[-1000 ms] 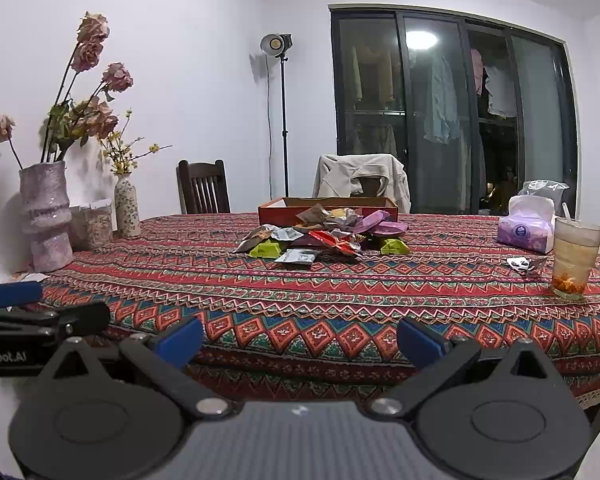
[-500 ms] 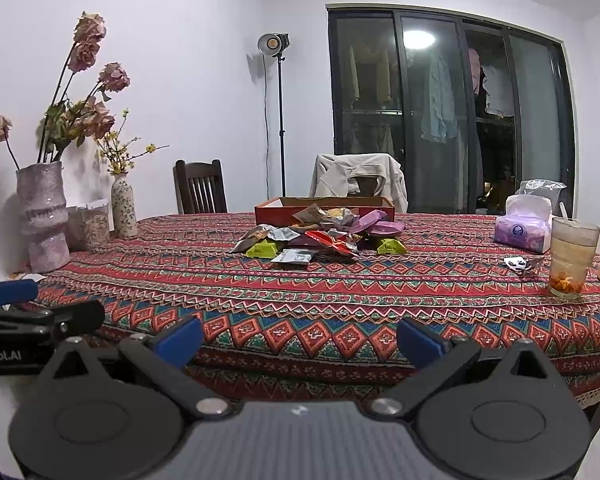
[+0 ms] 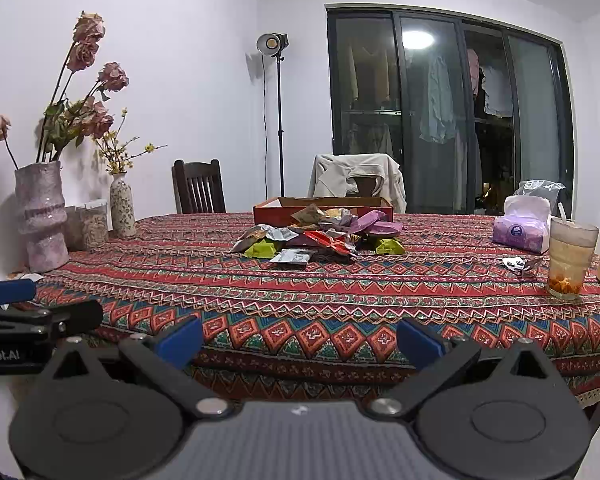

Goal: Organize snacks

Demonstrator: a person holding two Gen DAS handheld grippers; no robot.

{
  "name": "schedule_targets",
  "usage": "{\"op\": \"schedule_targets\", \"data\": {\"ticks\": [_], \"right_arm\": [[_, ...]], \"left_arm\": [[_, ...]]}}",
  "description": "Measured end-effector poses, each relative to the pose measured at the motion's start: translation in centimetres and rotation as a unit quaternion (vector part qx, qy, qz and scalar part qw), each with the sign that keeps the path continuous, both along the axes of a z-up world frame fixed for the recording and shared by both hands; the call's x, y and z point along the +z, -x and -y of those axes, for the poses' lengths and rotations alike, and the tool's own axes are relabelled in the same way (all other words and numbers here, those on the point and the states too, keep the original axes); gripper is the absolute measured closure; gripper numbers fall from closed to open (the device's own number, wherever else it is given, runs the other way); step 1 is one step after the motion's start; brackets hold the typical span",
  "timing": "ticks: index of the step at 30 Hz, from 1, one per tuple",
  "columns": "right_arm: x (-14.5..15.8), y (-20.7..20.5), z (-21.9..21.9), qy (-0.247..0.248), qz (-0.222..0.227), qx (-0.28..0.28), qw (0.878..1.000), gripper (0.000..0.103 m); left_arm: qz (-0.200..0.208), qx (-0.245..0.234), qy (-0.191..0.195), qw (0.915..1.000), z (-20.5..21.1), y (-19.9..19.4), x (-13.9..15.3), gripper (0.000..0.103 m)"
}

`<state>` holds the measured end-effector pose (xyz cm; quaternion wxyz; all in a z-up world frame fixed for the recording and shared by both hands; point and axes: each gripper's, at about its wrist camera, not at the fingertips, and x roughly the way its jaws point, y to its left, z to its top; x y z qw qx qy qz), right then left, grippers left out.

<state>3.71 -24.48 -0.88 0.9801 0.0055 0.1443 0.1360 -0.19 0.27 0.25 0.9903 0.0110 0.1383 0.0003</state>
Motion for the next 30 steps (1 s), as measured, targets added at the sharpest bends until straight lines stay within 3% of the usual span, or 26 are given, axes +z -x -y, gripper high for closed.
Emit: {"op": "schedule_targets", "data": {"ticks": [30], "right_arm": [[-0.26, 0.02, -0.05, 0.0, -0.004, -0.001, 1.0, 0.0]], "left_arm": [[0.0, 0.0, 0.0, 1.0, 0.05, -0.02, -0.1, 0.0]]}}
